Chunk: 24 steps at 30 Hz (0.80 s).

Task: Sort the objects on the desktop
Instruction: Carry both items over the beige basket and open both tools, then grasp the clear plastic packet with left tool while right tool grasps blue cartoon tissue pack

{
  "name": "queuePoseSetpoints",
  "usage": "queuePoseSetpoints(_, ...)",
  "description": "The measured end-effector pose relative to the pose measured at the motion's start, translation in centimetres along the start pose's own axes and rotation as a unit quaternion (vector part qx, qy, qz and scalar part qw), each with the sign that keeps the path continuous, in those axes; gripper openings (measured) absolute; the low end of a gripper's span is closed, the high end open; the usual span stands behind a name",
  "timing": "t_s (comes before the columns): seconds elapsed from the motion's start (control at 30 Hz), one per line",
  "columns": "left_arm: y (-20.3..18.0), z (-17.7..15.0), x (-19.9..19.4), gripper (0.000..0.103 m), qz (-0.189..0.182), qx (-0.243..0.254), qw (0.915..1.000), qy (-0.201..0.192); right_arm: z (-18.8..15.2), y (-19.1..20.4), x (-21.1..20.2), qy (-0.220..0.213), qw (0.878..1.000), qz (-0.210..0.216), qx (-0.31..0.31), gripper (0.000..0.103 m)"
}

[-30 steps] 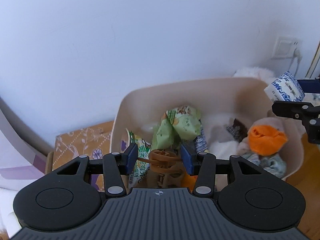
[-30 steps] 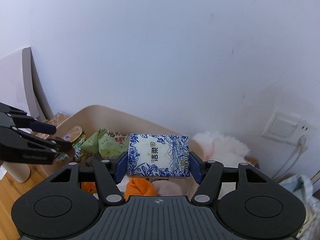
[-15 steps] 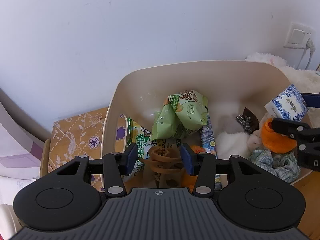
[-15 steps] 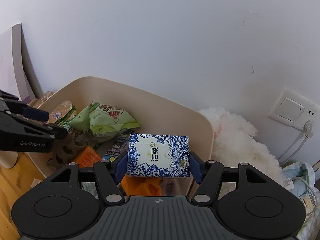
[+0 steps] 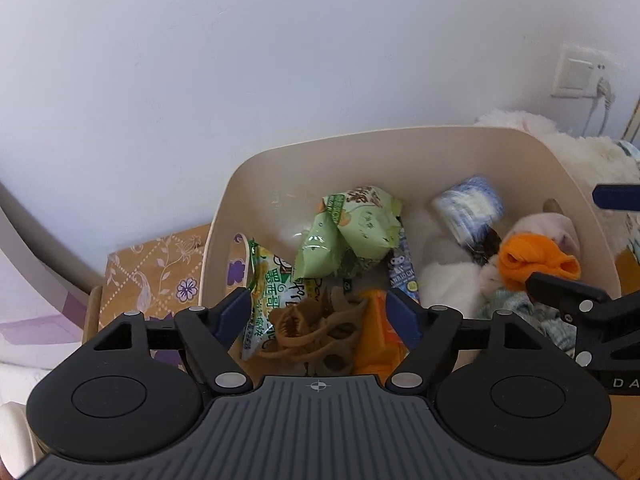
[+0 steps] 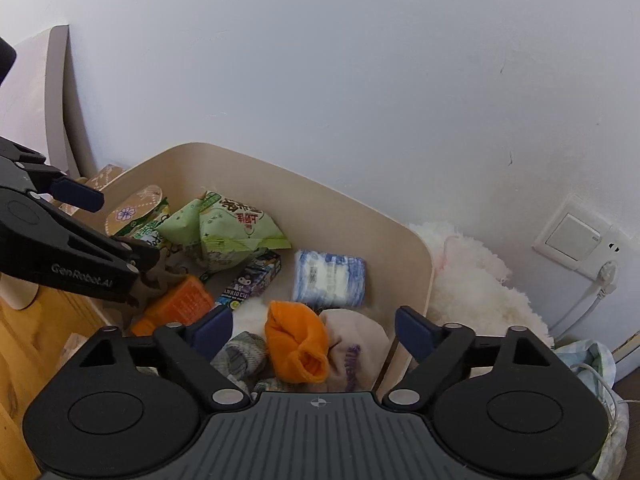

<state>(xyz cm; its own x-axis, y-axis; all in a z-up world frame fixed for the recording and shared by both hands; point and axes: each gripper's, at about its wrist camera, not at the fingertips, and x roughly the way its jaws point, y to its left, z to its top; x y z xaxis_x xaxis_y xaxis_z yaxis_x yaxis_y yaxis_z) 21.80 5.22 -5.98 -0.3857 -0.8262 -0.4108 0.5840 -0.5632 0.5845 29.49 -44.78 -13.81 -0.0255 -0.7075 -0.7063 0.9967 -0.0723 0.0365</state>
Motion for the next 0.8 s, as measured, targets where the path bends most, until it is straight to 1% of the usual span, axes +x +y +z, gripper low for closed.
queuePoseSetpoints(0.03, -0.1, -0.1, -0.2, 0.076, -0.001, 0.003, 1.0, -0.002, 0.0, 0.0, -0.3, -0.003, 1.0, -0.001, 0.002, 0.095)
queuePoseSetpoints(0.1, -0.3, -0.3, -0.5, 0.076, -0.004, 0.005, 0.9999, -0.011, -0.1, 0.0, -0.9, -0.01, 1.0, -0.004, 0.008, 0.102)
queuePoseSetpoints(0.13, -0.3, -0.4, -0.7, 0.076, -0.006, 0.004, 0.9999, -0.013, -0.2, 0.0, -1.2, -0.015, 1.0, -0.004, 0.011, 0.103)
queuePoseSetpoints(0.3, -0.3, -1.1, -1.9, 0.076, -0.018, -0.001, 0.9997, -0.019, -0.5, -0.1, -2.7, -0.03, 0.999, -0.008, 0.028, 0.103)
queuePoseSetpoints(0.43, 0.3, -1.9, -3.4, 0.076, -0.033, -0.006, 0.9989, -0.033, -1.1, 0.1, -4.4, -0.048, 0.998, -0.014, 0.041, 0.103)
queuePoseSetpoints(0.5, 0.7, -2.3, -4.1, 0.077, -0.042, -0.004, 0.9984, -0.036, -1.5, 0.1, -5.2, -0.056, 0.997, -0.02, 0.056, 0.103)
queuePoseSetpoints(0.6, 1.3, -3.1, -5.0, 0.077, -0.055, 0.011, 0.9976, -0.041, -2.8, 0.4, -6.7, -0.07, 0.992, -0.051, 0.086, 0.103)
queuePoseSetpoints(0.67, 1.9, -3.8, -5.4, 0.078, -0.065, 0.022, 0.9967, -0.043, -3.8, 0.8, -7.2, -0.068, 0.99, -0.055, 0.113, 0.103)
queuePoseSetpoints(0.73, 2.5, -4.5, -5.3, 0.078, -0.077, 0.03, 0.996, -0.035, -5.0, 1.3, -7.5, -0.064, 0.987, -0.057, 0.137, 0.103)
queuePoseSetpoints(0.77, 2.8, -4.8, -5.2, 0.078, -0.09, 0.037, 0.9937, -0.056, -5.6, 1.6, -7.6, -0.062, 0.986, -0.055, 0.148, 0.103)
queuePoseSetpoints(0.8, 3.0, -5.2, -5.0, 0.078, -0.089, 0.042, 0.9937, -0.055, -6.2, 1.9, -7.7, -0.06, 0.984, -0.051, 0.16, 0.103)
